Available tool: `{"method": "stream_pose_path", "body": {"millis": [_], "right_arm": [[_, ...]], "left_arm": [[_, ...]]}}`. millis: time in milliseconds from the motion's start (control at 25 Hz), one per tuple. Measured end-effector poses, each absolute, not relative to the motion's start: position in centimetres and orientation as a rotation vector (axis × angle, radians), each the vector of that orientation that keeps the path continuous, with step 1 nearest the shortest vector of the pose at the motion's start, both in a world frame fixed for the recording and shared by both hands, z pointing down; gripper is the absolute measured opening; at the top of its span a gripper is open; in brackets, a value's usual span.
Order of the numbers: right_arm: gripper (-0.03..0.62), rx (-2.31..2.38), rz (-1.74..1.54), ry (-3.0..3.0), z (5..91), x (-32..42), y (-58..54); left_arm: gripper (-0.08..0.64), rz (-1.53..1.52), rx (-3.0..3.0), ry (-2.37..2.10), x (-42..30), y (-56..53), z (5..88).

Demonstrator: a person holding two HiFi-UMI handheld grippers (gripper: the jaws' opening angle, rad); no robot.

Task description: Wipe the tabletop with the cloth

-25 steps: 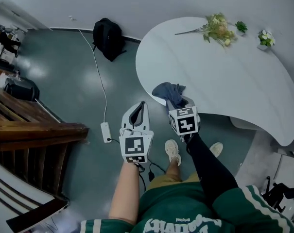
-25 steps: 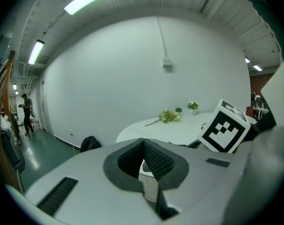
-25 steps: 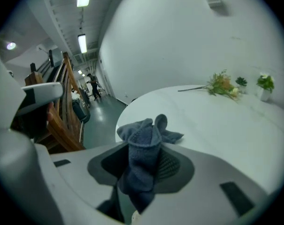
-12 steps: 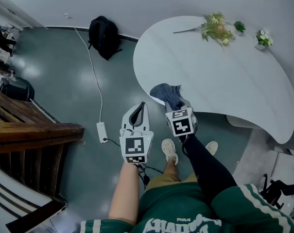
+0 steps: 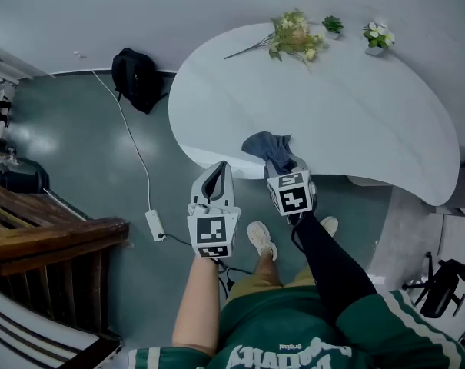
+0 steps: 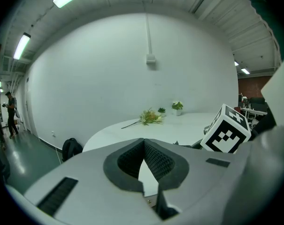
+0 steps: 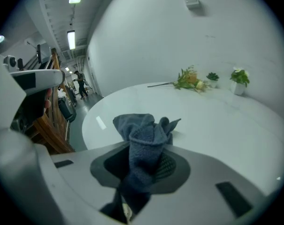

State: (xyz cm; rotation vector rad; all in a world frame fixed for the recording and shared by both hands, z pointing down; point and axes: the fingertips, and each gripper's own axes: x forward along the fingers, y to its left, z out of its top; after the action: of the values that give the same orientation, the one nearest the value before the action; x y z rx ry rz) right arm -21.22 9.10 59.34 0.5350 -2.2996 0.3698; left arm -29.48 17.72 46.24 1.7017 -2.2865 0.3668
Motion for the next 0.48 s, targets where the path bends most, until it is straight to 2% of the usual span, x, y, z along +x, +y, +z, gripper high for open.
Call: {"method": "stream_pose_path", "body": {"millis": [480], "right_arm": [[0.103,0.732,0.419,-2.233,59.3,-6.3,-2.1]], "left_arm": [[-0.003,0.384,1.861,-2.17,-17.3,6.0,46.0]]}}
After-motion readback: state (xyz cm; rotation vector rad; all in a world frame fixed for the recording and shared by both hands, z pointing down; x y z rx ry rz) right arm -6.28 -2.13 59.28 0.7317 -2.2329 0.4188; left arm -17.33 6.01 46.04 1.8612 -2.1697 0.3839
